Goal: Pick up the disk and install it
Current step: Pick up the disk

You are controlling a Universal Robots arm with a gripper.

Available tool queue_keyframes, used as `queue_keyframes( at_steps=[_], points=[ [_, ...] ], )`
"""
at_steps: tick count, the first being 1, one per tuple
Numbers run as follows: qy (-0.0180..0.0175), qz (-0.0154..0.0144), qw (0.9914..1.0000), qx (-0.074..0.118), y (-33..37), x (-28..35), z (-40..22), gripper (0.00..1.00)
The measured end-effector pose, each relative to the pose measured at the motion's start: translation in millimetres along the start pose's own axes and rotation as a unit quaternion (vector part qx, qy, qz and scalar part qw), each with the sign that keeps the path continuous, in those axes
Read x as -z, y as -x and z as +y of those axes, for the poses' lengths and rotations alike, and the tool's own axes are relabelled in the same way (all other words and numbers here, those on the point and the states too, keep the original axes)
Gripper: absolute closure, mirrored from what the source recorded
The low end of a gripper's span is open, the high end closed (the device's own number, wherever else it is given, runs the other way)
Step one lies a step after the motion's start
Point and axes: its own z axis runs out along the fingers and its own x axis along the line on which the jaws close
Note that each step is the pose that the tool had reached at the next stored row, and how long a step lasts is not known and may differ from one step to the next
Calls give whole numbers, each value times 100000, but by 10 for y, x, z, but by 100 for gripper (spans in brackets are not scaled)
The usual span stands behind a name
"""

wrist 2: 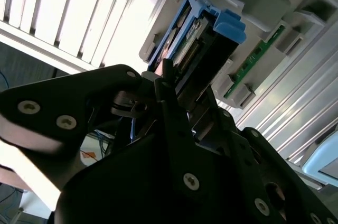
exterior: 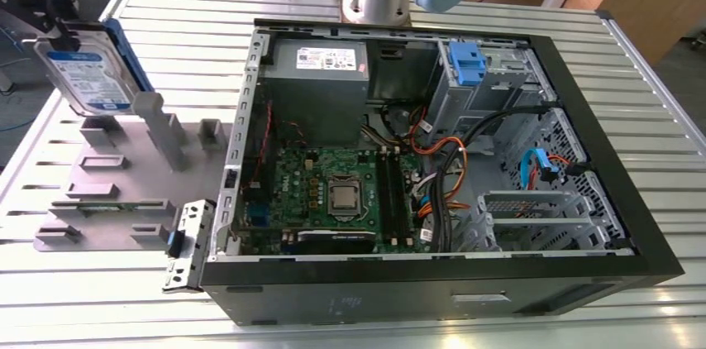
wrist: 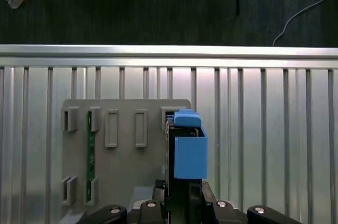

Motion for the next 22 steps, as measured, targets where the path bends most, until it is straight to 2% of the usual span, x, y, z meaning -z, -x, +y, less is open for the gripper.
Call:
queue_keyframes(
  at_steps=[5,9,22],
  points=[
    [7,6,100000,1,6,170,3,65],
    [2,0,100000,1,9,249,4,65],
    [5,5,100000,-1,11,291,4,65]
  ],
)
